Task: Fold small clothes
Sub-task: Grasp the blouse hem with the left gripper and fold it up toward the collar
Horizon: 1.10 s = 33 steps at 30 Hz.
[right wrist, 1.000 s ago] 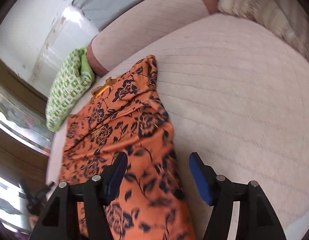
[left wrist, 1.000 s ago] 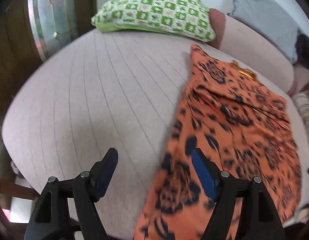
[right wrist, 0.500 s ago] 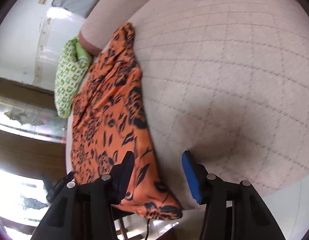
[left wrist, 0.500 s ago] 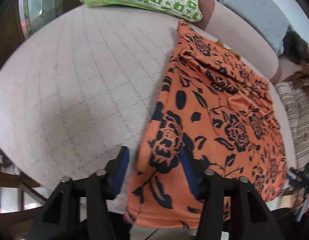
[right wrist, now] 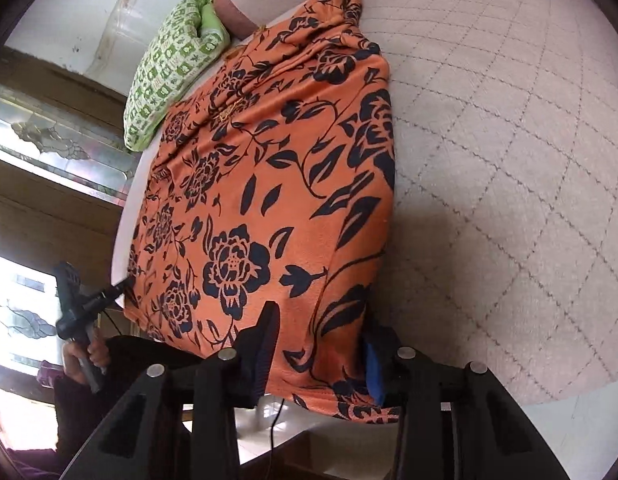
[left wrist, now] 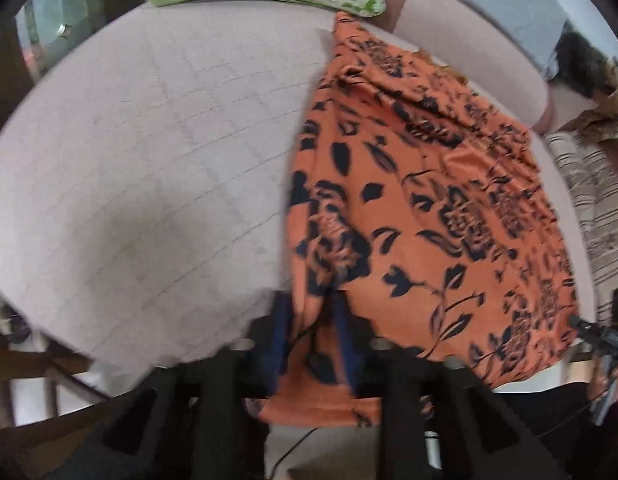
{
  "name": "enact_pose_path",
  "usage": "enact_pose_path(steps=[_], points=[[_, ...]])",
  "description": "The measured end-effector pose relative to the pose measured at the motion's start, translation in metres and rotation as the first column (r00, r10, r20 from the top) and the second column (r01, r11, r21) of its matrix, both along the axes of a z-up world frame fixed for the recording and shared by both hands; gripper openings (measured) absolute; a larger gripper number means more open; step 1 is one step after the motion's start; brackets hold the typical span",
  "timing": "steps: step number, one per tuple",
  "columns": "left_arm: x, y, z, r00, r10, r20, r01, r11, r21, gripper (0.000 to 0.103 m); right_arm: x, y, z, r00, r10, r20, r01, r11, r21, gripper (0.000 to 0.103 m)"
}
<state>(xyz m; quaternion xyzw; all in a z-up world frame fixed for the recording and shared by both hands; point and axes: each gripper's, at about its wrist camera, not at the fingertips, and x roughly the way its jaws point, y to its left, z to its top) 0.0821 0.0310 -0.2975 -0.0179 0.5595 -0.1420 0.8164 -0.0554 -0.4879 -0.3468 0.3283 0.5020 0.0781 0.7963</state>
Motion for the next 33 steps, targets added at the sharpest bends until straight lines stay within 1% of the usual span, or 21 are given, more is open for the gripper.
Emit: enact_pose_path(steps=[1,2,3,4,6,7,8,9,10,11,12,14,16,18,19,21,24,26,28,30,33], points=[[-0.004,0.001,0.003,1.000,0.008,0.028,-0.010,0.999,0.043,0.053,-0.001,-0.001,-0.001,1.000,0.000,0.000,0.000,1.000,0.008,0.041],[-0.006,0.001,0.005,0.999,0.011,0.045,-0.014,0.997,0.071,0.062,-0.001,-0.001,-0.002,1.000,0.003,0.000,-0.003,1.000,0.008,0.041],[-0.008,0.004,0.006,0.999,0.010,0.045,-0.014,0.997,0.081,0.063,0.000,0.000,-0.001,1.000,0.003,-0.001,-0.003,1.000,0.004,0.041],[-0.009,0.004,0.004,1.000,0.004,0.028,-0.006,0.996,0.086,0.063,0.000,0.001,-0.001,1.000,0.008,0.002,-0.008,1.000,-0.009,0.042],[-0.005,-0.002,-0.006,0.999,-0.027,-0.033,0.030,0.996,0.080,0.062,0.001,0.002,0.000,1.000,0.014,0.003,-0.014,1.000,-0.026,0.042],[-0.006,-0.004,-0.009,0.999,-0.035,-0.036,0.038,0.995,0.090,0.060,0.000,0.001,-0.001,1.000,0.016,0.003,-0.016,0.999,-0.032,0.042],[-0.008,-0.006,-0.008,0.999,-0.042,-0.021,0.044,0.993,0.111,0.051,0.001,0.002,0.000,1.000,0.020,0.003,-0.020,0.999,-0.039,0.043],[-0.009,-0.006,-0.006,0.998,-0.052,-0.018,0.053,0.993,0.103,0.043,0.002,0.003,0.001,1.000,0.028,0.006,-0.028,0.998,-0.054,0.039],[-0.008,-0.005,-0.005,0.998,-0.060,-0.025,0.062,0.995,0.077,0.026,0.002,0.006,0.002,0.999,0.033,0.008,-0.032,0.996,-0.079,0.032],[-0.008,-0.004,-0.004,0.998,-0.061,-0.035,0.062,0.997,0.046,0.011,0.003,0.008,0.003,0.999,0.036,0.005,-0.035,0.993,-0.112,0.025],[-0.007,-0.002,-0.004,0.997,-0.063,-0.052,0.064,0.998,0.016,0.009,0.003,0.009,0.003,0.999,0.035,-0.001,-0.035,0.988,-0.147,0.013],[-0.006,0.000,-0.003,0.995,-0.073,-0.068,0.071,0.997,-0.026,0.007,0.003,0.009,0.004,1.000,0.026,0.005,-0.026,0.988,-0.149,0.010],[-0.004,0.001,0.000,0.993,-0.082,-0.080,0.074,0.992,-0.102,0.007,0.004,0.010,0.007,1.000,0.026,0.015,-0.024,0.989,-0.146,0.010],[0.001,0.003,0.009,0.992,-0.098,-0.078,0.081,0.976,-0.203,0.007,0.007,0.011,0.012,0.999,0.029,0.044,-0.023,0.993,-0.117,0.010],[0.004,0.002,0.013,0.992,-0.099,-0.073,0.081,0.972,-0.223,0.007,0.009,0.010,0.018,0.997,0.024,0.071,-0.018,0.996,-0.092,0.010],[0.015,0.006,0.030,0.994,-0.094,-0.061,0.072,0.951,-0.301,0.007,0.013,0.006,0.028,0.992,0.010,0.128,-0.007,1.000,-0.027,0.010],[0.041,0.006,0.055,0.996,-0.088,-0.031,0.070,0.924,-0.376,0.007,0.023,-0.003,0.046,0.976,-0.022,0.216,0.007,0.997,0.071,0.010],[0.065,-0.001,0.071,0.996,-0.091,-0.012,0.079,0.913,-0.401,0.007,0.038,-0.016,0.059,0.964,-0.056,0.260,0.021,0.990,0.137,0.010],[0.091,-0.011,0.087,0.996,-0.095,0.003,0.088,0.911,-0.404,0.007,0.056,-0.027,0.071,0.950,-0.094,0.297,0.040,0.982,0.182,0.010],[0.121,-0.019,0.104,0.995,-0.097,0.013,0.094,0.910,-0.404,0.007,0.081,-0.038,0.082,0.938,-0.127,0.322,0.064,0.978,0.198,0.009],[0.182,-0.043,0.114,0.997,-0.072,0.026,0.077,0.917,-0.391,0.007,0.131,-0.064,0.097,0.916,-0.192,0.352,0.118,0.968,0.221,0.009]])
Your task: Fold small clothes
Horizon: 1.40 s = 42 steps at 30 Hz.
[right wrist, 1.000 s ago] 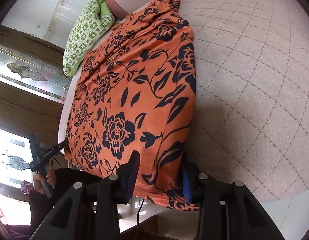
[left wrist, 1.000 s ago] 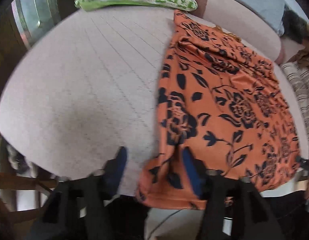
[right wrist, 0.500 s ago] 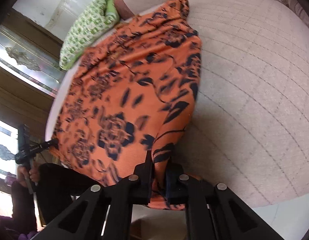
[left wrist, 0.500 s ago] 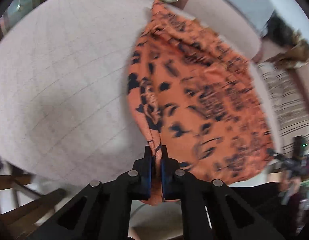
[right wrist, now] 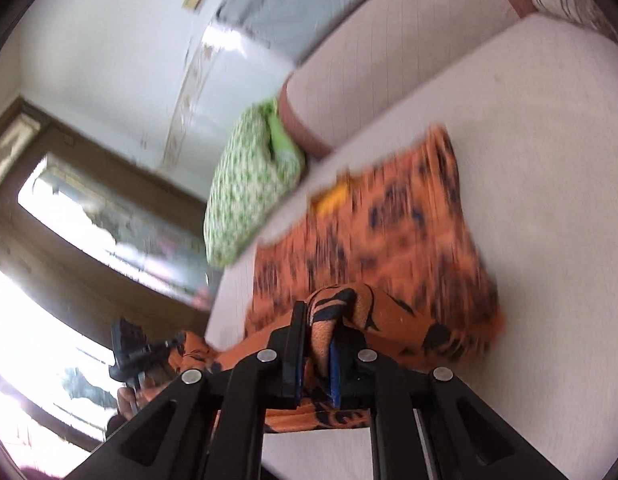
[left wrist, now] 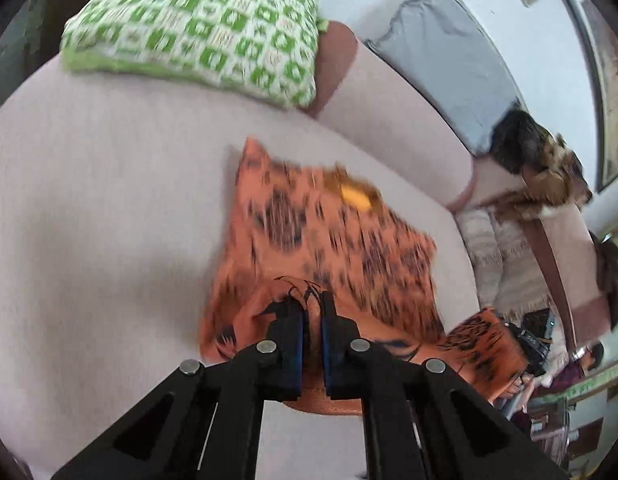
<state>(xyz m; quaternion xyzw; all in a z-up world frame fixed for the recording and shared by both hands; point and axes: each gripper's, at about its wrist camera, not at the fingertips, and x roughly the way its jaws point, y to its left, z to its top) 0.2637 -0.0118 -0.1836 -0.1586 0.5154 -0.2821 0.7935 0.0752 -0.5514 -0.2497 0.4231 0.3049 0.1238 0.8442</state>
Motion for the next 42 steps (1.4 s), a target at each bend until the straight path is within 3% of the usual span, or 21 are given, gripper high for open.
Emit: enact_pose_path(steps=[4,8,11,13,14,15,17,19,21,23,27,29,31,33,34,36,38,39,42], points=[[0.083,-0.025,-0.011,0.996,0.092,-0.014,-0.092,0.996,0.012,0.009,0.080,-0.041,-0.001,0.993,-0.114,-0.019,0.114,0.993,0.028,0.011],[0.139,-0.040,-0.056,0.973,0.226,-0.047,-0.223,0.973,0.067,0.015,0.147,-0.069,-0.044,0.947,-0.255,-0.195,0.261,0.965,0.006,0.019],[0.135,-0.029,-0.073,0.947,0.320,-0.033,-0.320,0.947,0.002,0.025,0.148,-0.086,-0.073,0.908,-0.361,-0.215,0.376,0.926,0.036,0.034],[0.115,-0.016,-0.067,0.917,0.399,0.030,-0.398,0.917,-0.033,0.031,0.123,-0.094,-0.080,0.875,-0.454,-0.168,0.473,0.876,0.099,0.067],[0.098,-0.013,-0.060,0.898,0.432,0.078,-0.429,0.902,-0.057,0.044,0.108,-0.095,-0.078,0.860,-0.494,-0.129,0.507,0.855,0.110,0.067],[0.079,-0.015,-0.053,0.890,0.438,0.123,-0.434,0.899,-0.060,0.050,0.100,-0.092,-0.076,0.860,-0.502,-0.094,0.510,0.855,0.093,0.067],[0.048,-0.033,-0.043,0.895,0.405,0.188,-0.413,0.910,0.008,0.054,0.101,-0.074,-0.059,0.889,-0.454,-0.063,0.451,0.891,-0.049,0.067],[0.022,-0.050,-0.045,0.896,0.394,0.207,-0.407,0.913,0.026,0.055,0.114,-0.044,-0.040,0.935,-0.352,-0.041,0.343,0.928,-0.143,0.059],[0.014,-0.069,-0.055,0.913,0.357,0.197,-0.374,0.926,0.055,0.057,0.131,0.003,-0.024,0.969,-0.243,-0.049,0.220,0.935,-0.276,0.052],[0.017,-0.089,-0.074,0.946,0.286,0.151,-0.308,0.939,0.155,0.057,0.150,0.045,-0.023,0.984,-0.148,-0.096,0.103,0.924,-0.369,0.043],[0.023,-0.092,-0.098,0.951,0.286,0.113,-0.305,0.928,0.216,0.057,0.196,0.083,-0.055,0.949,-0.087,-0.303,-0.069,0.880,-0.469,0.039],[0.028,-0.088,-0.095,0.948,0.298,0.109,-0.314,0.928,0.199,0.057,0.222,0.077,-0.059,0.936,-0.151,-0.317,-0.049,0.838,-0.543,0.037],[0.034,-0.083,-0.093,0.944,0.307,0.116,-0.326,0.923,0.207,0.057,0.243,0.059,-0.048,0.923,-0.281,-0.263,0.064,0.786,-0.615,0.037],[0.037,-0.075,-0.093,0.938,0.328,0.111,-0.344,0.917,0.203,0.057,0.264,0.043,-0.034,0.898,-0.371,-0.235,0.156,0.770,-0.618,0.037],[0.035,-0.069,-0.091,0.934,0.343,0.105,-0.357,0.914,0.193,0.057,0.269,0.048,-0.023,0.907,-0.368,-0.205,0.175,0.771,-0.612,0.038],[0.038,-0.055,-0.087,0.921,0.375,0.108,-0.389,0.905,0.173,0.057,0.276,0.081,-0.004,0.955,-0.263,-0.138,0.132,0.794,-0.594,0.038],[0.041,-0.046,-0.084,0.905,0.403,0.134,-0.423,0.883,0.202,0.057,0.290,0.143,0.002,0.987,-0.053,-0.153,-0.045,0.821,-0.569,0.038],[0.042,-0.042,-0.084,0.901,0.411,0.138,-0.433,0.874,0.222,0.057,0.299,0.174,-0.002,0.982,0.045,-0.184,-0.140,0.823,-0.550,0.038],[0.047,-0.039,-0.091,0.914,0.394,0.094,-0.405,0.884,0.234,0.057,0.327,0.259,-0.032,0.916,0.247,-0.315,-0.379,0.791,-0.480,0.038]])
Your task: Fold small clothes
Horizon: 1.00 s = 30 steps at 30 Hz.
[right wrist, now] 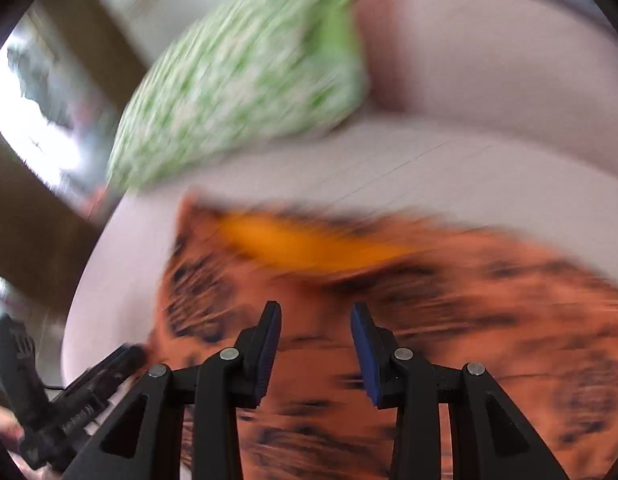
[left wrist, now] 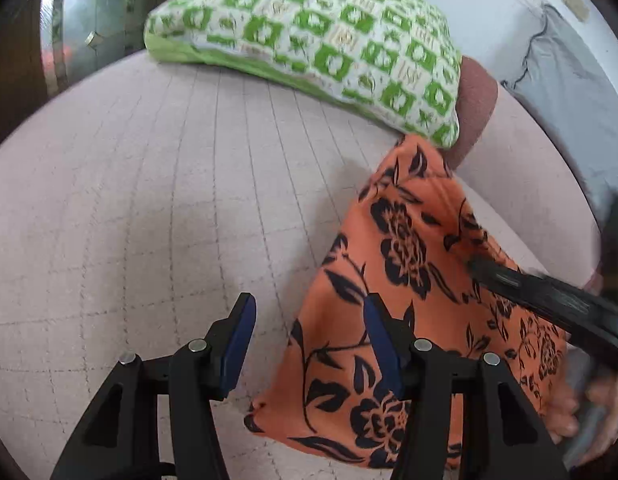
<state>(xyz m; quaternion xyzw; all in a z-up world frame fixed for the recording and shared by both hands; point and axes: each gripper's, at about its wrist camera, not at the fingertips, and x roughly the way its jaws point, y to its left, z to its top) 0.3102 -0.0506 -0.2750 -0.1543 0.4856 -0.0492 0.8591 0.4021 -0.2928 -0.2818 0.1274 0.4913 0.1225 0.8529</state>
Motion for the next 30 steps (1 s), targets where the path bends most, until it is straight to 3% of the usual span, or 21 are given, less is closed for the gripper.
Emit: enact_pose_path(steps=[2,4,6,9,10,14,15,17,19,21,23,24,26,30], points=[[0.001,-0.006,-0.004,0.999,-0.043,-0.023,0.044,0.999,0.032,0.057,0.034,0.037,-0.021,0.999,-0.002,-0.044,0.002,1.000,-0.004,0.039],[0.002,-0.012,-0.011,0.995,-0.086,-0.044,0.089,0.994,0.068,0.057,0.058,0.045,-0.034,0.995,-0.090,-0.032,0.089,0.996,-0.031,0.039],[0.005,-0.010,-0.014,0.995,-0.084,-0.059,0.087,0.995,0.049,0.057,0.075,0.041,-0.035,0.979,-0.201,0.030,0.201,0.980,0.007,0.039],[0.005,-0.008,-0.008,0.995,-0.090,-0.039,0.092,0.994,0.060,0.057,0.071,0.030,-0.030,0.966,-0.258,0.008,0.256,0.961,0.105,0.040],[0.004,-0.009,-0.003,0.996,-0.091,-0.013,0.092,0.992,0.087,0.057,0.055,0.024,-0.020,0.968,-0.246,0.054,0.237,0.961,0.143,0.040],[-0.011,-0.027,0.018,0.985,-0.154,0.079,0.137,0.973,0.185,0.058,-0.010,-0.007,0.006,0.968,-0.225,0.109,0.214,0.971,0.104,0.040],[-0.017,-0.034,0.020,0.980,-0.180,0.087,0.160,0.966,0.202,0.062,-0.030,-0.021,0.009,0.966,-0.231,0.117,0.220,0.970,0.101,0.040],[-0.024,-0.047,0.020,0.972,-0.219,0.089,0.193,0.952,0.238,0.083,-0.070,-0.051,0.017,0.957,-0.259,0.131,0.252,0.965,0.068,0.040],[-0.030,-0.052,0.013,0.974,-0.218,0.060,0.192,0.937,0.291,0.084,-0.113,-0.080,0.016,0.937,-0.320,0.138,0.323,0.946,-0.004,0.040],[-0.028,-0.060,-0.009,0.975,-0.220,-0.044,0.222,0.917,0.332,0.084,-0.136,-0.097,0.007,0.930,-0.351,0.108,0.359,0.931,-0.067,0.040],[-0.030,-0.062,-0.027,0.968,-0.223,-0.119,0.249,0.919,0.307,0.085,-0.162,-0.122,-0.033,0.917,-0.398,-0.044,0.391,0.914,-0.113,0.039],[-0.033,-0.060,-0.026,0.971,-0.214,-0.105,0.236,0.922,0.307,0.085,-0.170,-0.128,-0.042,0.913,-0.404,-0.063,0.397,0.913,-0.097,0.037],[-0.043,-0.059,-0.017,0.976,-0.202,-0.078,0.217,0.919,0.329,0.085,-0.195,-0.131,-0.037,0.915,-0.404,-0.014,0.403,0.914,-0.047,0.037],[-0.072,-0.055,0.014,0.984,-0.163,0.075,0.133,0.942,0.309,0.085,-0.224,-0.132,-0.014,0.899,-0.431,0.071,0.430,0.902,0.028,0.037]])
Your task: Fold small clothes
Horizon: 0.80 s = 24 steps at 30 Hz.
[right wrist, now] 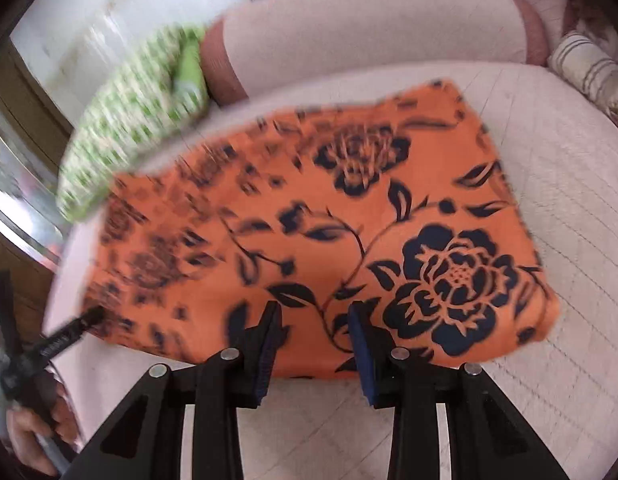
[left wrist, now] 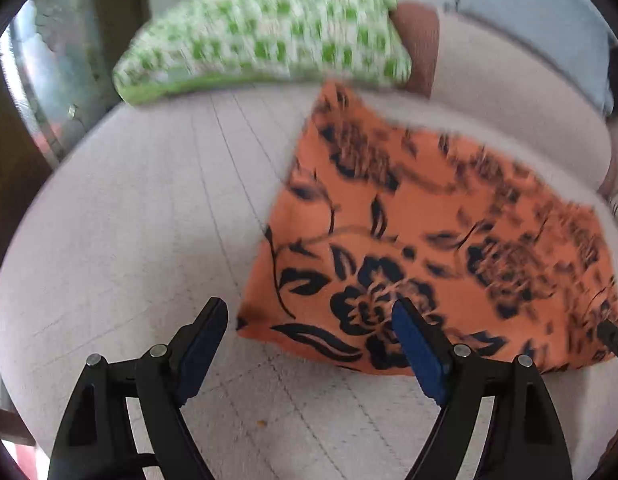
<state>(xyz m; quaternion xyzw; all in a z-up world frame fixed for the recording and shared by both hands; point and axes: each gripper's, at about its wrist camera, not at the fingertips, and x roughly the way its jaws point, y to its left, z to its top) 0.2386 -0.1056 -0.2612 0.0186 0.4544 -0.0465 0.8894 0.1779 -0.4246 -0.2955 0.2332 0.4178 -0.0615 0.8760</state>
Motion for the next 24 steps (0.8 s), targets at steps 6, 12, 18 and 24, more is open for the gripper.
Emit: enact_pose_path(steps=[6,12,18,24], points=[[-0.012,-0.040,0.008,0.993,-0.079,0.083,0.075,0.996,0.053,0.085,-0.030,-0.027,0.010,0.993,-0.068,0.095,0.060,0.994,0.088,0.037],[-0.002,-0.058,-0.019,0.998,-0.054,-0.032,0.057,0.995,0.077,0.086,-0.011,-0.018,0.001,0.995,-0.079,0.069,0.075,0.995,0.059,0.036],[0.011,-0.068,-0.034,0.997,-0.059,-0.058,0.066,0.990,0.124,0.086,0.028,-0.019,-0.039,0.994,-0.066,-0.082,0.071,0.996,0.055,0.034],[0.010,-0.068,-0.016,0.997,-0.072,0.013,0.070,0.991,0.113,0.086,0.026,-0.016,-0.021,0.999,-0.046,-0.012,0.047,0.993,0.110,0.033]])
